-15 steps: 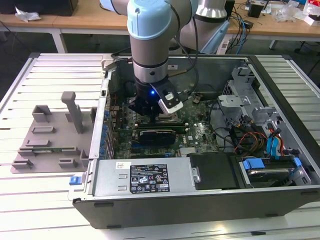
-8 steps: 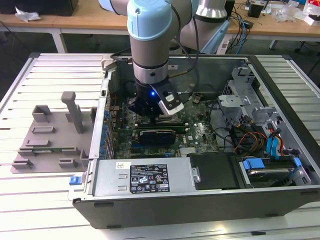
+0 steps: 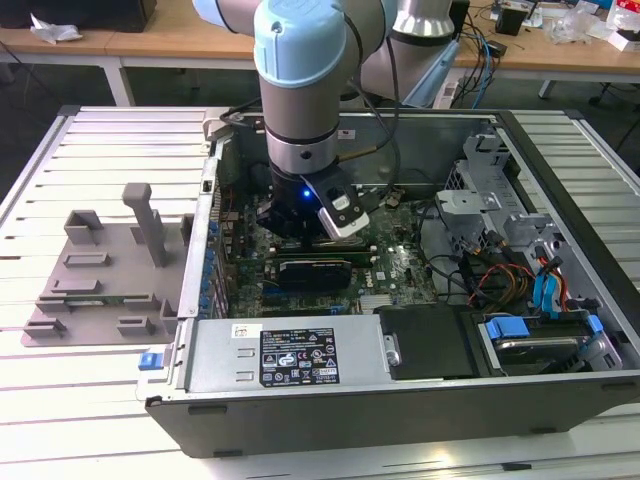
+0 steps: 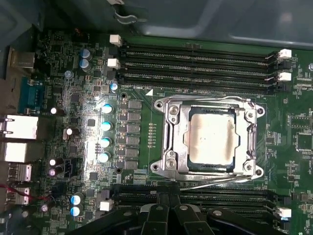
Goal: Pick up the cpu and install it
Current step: 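Install the second cpu locking lever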
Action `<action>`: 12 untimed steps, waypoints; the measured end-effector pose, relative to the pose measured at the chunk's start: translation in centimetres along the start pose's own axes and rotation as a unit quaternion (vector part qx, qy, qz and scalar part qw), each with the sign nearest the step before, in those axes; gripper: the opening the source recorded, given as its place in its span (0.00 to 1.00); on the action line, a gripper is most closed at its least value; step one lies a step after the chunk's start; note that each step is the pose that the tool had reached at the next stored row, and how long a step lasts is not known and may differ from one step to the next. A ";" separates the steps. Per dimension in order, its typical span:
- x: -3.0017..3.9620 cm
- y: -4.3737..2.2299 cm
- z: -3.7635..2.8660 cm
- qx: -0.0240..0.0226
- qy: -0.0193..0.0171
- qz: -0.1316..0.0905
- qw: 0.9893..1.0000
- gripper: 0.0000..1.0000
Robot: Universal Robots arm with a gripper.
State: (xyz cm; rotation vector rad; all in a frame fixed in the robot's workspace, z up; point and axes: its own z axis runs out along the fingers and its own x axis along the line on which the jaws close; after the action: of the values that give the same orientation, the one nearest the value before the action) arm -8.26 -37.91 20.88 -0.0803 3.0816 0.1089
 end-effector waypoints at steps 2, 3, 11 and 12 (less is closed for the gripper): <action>0.02 0.00 0.00 -0.015 -0.004 0.001 1.000 0.11; 0.03 0.00 0.01 -0.022 -0.006 0.001 1.000 0.11; 0.44 -0.14 0.05 -0.047 -0.012 0.002 0.999 0.11; 0.46 -0.20 0.04 -0.047 -0.012 0.002 0.999 0.11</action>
State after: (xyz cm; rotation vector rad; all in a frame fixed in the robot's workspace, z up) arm -8.71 -38.13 20.80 -0.0766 3.0512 0.2533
